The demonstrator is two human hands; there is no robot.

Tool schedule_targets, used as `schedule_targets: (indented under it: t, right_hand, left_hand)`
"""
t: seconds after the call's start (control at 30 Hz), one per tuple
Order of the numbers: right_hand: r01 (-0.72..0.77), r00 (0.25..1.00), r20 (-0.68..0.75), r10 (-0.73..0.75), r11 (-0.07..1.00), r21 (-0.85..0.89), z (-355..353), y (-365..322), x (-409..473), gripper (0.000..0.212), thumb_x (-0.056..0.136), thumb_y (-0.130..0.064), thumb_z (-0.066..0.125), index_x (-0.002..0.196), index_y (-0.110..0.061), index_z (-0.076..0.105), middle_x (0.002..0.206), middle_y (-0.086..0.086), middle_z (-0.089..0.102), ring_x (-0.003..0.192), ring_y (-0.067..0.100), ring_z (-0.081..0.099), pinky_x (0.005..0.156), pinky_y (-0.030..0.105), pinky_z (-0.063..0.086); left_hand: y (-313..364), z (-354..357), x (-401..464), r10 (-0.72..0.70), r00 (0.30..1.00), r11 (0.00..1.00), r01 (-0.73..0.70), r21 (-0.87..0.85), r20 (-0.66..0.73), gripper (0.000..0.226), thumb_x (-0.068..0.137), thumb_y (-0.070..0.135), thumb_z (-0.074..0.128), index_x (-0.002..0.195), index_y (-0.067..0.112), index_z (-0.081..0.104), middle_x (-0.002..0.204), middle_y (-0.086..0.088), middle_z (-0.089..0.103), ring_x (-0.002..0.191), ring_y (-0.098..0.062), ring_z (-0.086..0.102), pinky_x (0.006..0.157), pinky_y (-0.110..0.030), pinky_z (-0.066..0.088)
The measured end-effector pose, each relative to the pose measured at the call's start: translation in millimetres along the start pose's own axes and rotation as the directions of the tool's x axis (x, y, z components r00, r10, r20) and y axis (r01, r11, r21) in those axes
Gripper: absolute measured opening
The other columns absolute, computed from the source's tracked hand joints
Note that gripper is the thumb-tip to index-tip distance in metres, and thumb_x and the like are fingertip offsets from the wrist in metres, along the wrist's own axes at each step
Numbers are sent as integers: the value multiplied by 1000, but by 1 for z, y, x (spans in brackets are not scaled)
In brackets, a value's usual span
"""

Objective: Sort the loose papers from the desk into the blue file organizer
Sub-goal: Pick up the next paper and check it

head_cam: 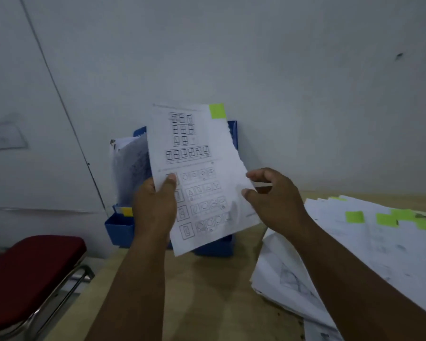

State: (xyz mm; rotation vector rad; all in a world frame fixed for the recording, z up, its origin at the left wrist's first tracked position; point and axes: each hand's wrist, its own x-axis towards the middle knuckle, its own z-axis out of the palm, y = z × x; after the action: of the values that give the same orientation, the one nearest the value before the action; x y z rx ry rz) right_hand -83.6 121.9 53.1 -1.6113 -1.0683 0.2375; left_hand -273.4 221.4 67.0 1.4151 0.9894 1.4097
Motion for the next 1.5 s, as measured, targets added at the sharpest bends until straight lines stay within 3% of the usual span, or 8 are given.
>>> schedule_targets:
  t: [0.13,0.27,0.6,0.87,0.93,1.17,1.33,1.5]
  right_hand:
    - [45,999,25,-44,999,-15,22,-12,13,32,88,-30,76,117,-33,63,115,-17,62,101,6,59,79,19,47]
    - [75,996,49,-73,997,-32,37,-17,21,30,89,-26,75,116,-34,64,119,-14,63,101,5,57,74,11,43]
    - [73,996,63,-69,995,-63,52,-5,24,32,89,-24,74,118,-32,64,120,-13,62,104,5,56,80,17,43]
    - [67,997,54,-62,994,-90,49,3,27,33,88,-24,74,118,-34,63,116,-16,60,102,5,56,83,20,46]
    - [68,997,51,-63,993,-94,46,4,29,32,89,-24,74,118,-33,64,118,-16,60,103,5,55,84,21,45]
    - [68,997,30,-66,993,-96,38,6,35,31,89,-25,73,118,-32,64,116,-17,60,104,3,55,88,21,44]
    - [64,998,26,-62,993,-98,35,10,35,31,88,-24,74,117,-32,65,115,-18,59,107,4,56,89,24,48]
    - [52,998,22,-51,995,-91,35,16,31,31,89,-24,74,117,-34,64,117,-18,59,108,4,55,91,26,50]
  left_hand:
    - [4,-18,30,184,966,981,-169,92,-184,14,102,32,58,98,31,72,97,6,72,91,-16,70,74,-32,58]
    - [5,-29,62,385,864,907,-288,307,-326,31,105,27,52,107,2,72,98,-5,72,82,-14,62,60,0,38]
    - [-21,-18,88,604,754,734,-398,551,-259,34,108,27,45,125,8,67,110,-11,74,83,-17,65,66,-16,49]
    - [-44,4,111,567,774,780,-393,487,-282,24,104,13,50,115,11,71,94,-9,70,76,-15,55,69,-35,52]
    - [-40,11,113,541,786,801,-372,468,-301,25,104,13,49,118,8,69,98,-3,66,83,-6,48,72,-23,42]
    - [-53,23,124,383,889,878,-266,398,-251,42,110,34,35,102,5,64,78,-2,58,66,-15,48,60,-31,34]
    - [-69,20,117,310,947,734,-184,654,-81,47,110,34,29,117,2,62,122,-23,53,107,-40,51,90,-43,41]
    - [-88,8,112,224,974,607,-161,778,26,41,108,31,35,103,2,63,103,-22,64,91,-40,58,75,-42,45]
